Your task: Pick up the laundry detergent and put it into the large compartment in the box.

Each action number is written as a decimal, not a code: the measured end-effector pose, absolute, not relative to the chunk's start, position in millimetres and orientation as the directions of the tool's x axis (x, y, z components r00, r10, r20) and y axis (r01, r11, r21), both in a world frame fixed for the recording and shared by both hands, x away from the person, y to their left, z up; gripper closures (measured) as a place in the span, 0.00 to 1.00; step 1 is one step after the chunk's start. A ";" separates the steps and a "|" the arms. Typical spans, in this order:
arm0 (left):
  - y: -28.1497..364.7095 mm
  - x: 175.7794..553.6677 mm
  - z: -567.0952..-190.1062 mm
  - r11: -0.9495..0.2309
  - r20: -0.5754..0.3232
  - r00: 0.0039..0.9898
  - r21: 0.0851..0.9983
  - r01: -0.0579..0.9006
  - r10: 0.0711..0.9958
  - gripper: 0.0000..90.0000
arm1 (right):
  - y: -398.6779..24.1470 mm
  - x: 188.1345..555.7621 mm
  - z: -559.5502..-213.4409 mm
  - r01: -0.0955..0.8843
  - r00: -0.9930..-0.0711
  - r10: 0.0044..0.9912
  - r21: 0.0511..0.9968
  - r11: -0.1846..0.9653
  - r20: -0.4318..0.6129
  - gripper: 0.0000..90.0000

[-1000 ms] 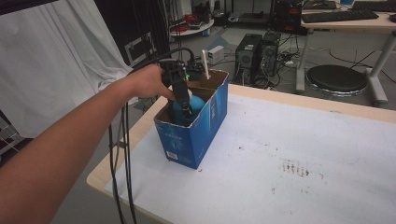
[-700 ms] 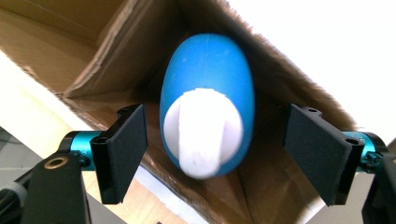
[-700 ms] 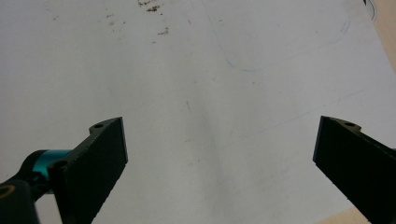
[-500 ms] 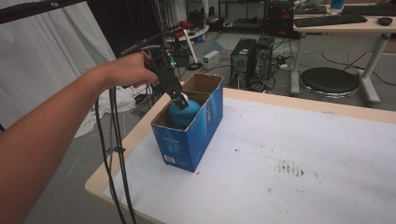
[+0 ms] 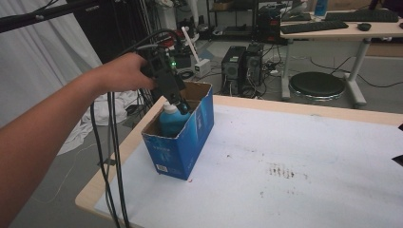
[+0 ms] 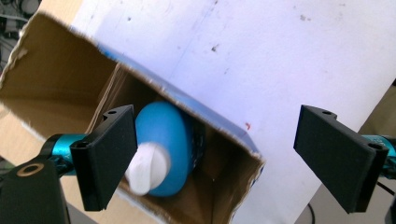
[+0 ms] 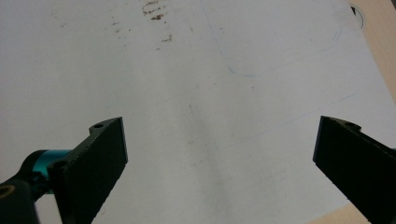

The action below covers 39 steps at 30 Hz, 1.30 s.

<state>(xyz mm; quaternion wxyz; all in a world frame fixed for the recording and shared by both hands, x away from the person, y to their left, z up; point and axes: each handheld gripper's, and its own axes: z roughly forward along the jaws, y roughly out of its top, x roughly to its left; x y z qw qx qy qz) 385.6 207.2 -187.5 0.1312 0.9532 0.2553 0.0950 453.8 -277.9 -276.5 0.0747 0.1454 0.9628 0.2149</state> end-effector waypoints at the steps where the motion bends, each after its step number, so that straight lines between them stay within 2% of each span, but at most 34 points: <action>1: 203.7 385.8 -188.8 -0.841 0.108 0.858 0.292 0.456 0.502 0.12 | -278.5 452.9 -276.3 0.250 -0.946 0.314 0.437 0.864 -0.080 0.02; 2: 200.0 385.8 -189.8 -0.844 0.108 0.859 0.285 0.455 0.500 0.05 | -279.0 452.2 -276.3 0.251 -0.945 0.316 0.439 0.863 -0.080 0.02; 5: 189.3 385.9 -193.5 -0.863 0.103 0.876 0.261 0.433 0.471 0.02 | -279.9 450.5 -276.4 0.251 -0.945 0.316 0.443 0.861 -0.080 0.02; 12: 156.8 389.2 -199.7 -0.896 0.131 0.899 0.222 0.384 0.418 0.02 | -278.7 446.6 -277.3 0.246 -0.947 0.313 0.450 0.858 -0.079 0.02; 22: 84.4 407.4 -204.0 -0.911 0.129 0.924 0.262 0.318 0.360 0.02 | -275.2 444.0 -275.9 0.242 -0.947 0.311 0.457 0.856 -0.082 0.02; 27: 54.1 418.0 -215.3 -0.931 0.089 0.948 0.236 0.278 0.306 0.02 | -272.8 441.8 -275.0 0.240 -0.947 0.310 0.453 0.859 -0.087 0.02; 35: 28.2 426.0 -237.4 -0.958 0.073 0.968 0.179 0.224 0.240 0.02 | -268.2 437.5 -275.6 0.237 -0.949 0.302 0.435 0.869 -0.087 0.02; 39: 24.9 428.4 -244.6 -0.962 0.063 0.970 0.160 0.223 0.236 0.02 | -266.3 437.0 -276.2 0.233 -0.952 0.295 0.425 0.875 -0.086 0.02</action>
